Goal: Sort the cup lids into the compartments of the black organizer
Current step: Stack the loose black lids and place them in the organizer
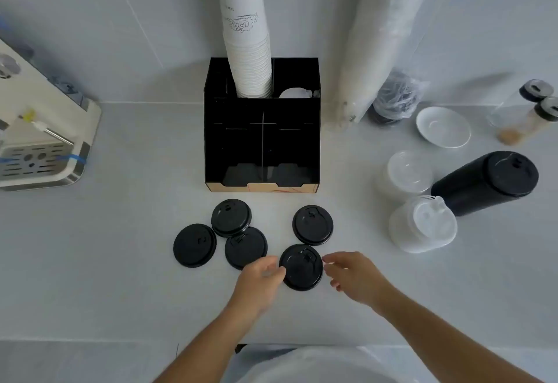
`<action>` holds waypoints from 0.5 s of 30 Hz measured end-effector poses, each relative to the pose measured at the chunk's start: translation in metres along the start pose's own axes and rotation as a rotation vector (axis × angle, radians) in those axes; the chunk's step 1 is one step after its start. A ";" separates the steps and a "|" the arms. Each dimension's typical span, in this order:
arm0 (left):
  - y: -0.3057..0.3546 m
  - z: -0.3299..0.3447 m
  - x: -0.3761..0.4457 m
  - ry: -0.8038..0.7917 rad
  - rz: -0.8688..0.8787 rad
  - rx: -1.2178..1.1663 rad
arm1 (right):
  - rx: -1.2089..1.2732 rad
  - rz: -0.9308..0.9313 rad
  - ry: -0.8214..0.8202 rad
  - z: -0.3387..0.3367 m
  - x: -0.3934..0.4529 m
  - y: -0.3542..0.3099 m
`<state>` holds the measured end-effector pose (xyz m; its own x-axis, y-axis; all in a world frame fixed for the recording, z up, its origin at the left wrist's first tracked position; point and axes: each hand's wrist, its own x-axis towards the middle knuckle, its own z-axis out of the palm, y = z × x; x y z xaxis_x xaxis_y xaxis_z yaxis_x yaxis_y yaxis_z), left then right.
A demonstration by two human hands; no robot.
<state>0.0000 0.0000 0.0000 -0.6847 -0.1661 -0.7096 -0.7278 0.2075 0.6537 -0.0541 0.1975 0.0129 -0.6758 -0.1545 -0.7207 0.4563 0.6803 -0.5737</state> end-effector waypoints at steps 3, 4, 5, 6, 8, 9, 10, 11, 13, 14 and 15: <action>0.000 0.005 0.004 -0.044 0.040 -0.043 | 0.084 0.061 -0.011 0.005 0.002 0.003; 0.001 0.005 0.003 -0.054 0.018 -0.032 | 0.055 0.058 -0.006 0.008 0.004 0.005; -0.001 0.007 0.006 -0.061 0.008 -0.029 | 0.037 0.061 -0.002 0.011 0.006 0.006; -0.002 0.008 0.008 -0.056 -0.007 -0.021 | 0.015 0.070 0.014 0.012 0.007 0.005; -0.002 0.009 0.008 -0.051 -0.017 -0.032 | 0.007 0.092 0.037 0.011 0.006 0.003; -0.004 0.010 0.010 -0.054 -0.025 -0.052 | 0.024 0.104 0.042 0.010 0.007 0.003; -0.003 0.010 0.009 -0.062 -0.041 -0.075 | 0.045 0.115 0.039 0.010 0.006 0.003; -0.006 0.011 0.010 -0.063 -0.053 -0.107 | 0.071 0.118 0.034 0.009 0.006 0.004; -0.008 0.012 0.008 -0.050 -0.085 -0.174 | 0.096 0.110 0.020 0.010 0.006 0.007; -0.009 0.012 0.008 -0.034 -0.091 -0.210 | 0.095 0.100 0.017 0.009 0.005 0.007; -0.010 0.012 0.007 -0.015 -0.088 -0.246 | 0.100 0.087 0.018 0.008 0.004 0.007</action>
<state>0.0027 0.0084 -0.0150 -0.6193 -0.1583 -0.7690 -0.7731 -0.0481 0.6325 -0.0493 0.1955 0.0027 -0.6411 -0.0851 -0.7627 0.5683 0.6153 -0.5463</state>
